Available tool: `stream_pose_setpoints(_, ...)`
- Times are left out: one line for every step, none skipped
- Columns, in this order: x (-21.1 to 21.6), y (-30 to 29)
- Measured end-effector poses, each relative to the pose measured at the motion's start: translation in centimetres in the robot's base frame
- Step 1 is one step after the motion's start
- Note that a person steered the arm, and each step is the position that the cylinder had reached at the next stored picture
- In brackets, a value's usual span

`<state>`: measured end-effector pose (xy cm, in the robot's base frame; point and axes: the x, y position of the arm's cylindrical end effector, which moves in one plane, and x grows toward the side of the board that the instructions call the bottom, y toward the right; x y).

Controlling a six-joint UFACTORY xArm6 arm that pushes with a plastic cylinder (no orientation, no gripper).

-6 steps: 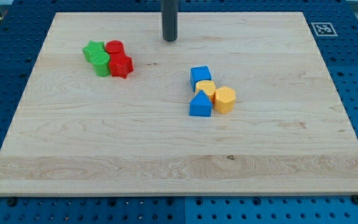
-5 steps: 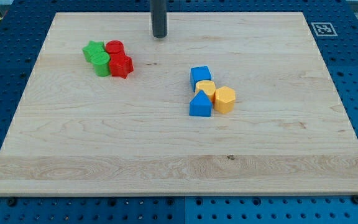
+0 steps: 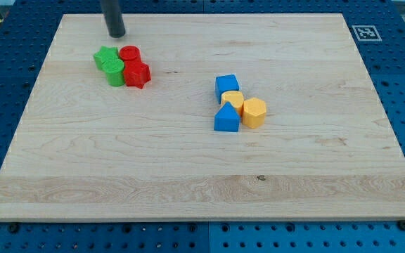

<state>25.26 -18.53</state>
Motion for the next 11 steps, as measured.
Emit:
stream_pose_setpoints(0.3,-1.9)
stream_pose_setpoints(1.7,-3.1)
stream_pose_setpoints(3.9,-3.2)
stream_pose_setpoints(6.3,-3.2)
stream_pose_setpoints(8.5,-3.2)
stream_pose_setpoints(10.5,-3.0)
stream_pose_setpoints(12.7,-3.1)
stream_pose_setpoints(12.1,-3.6)
stream_pose_setpoints(10.3,-3.8)
stream_pose_setpoints(8.0,-3.8)
stream_pose_setpoints(6.2,-3.3)
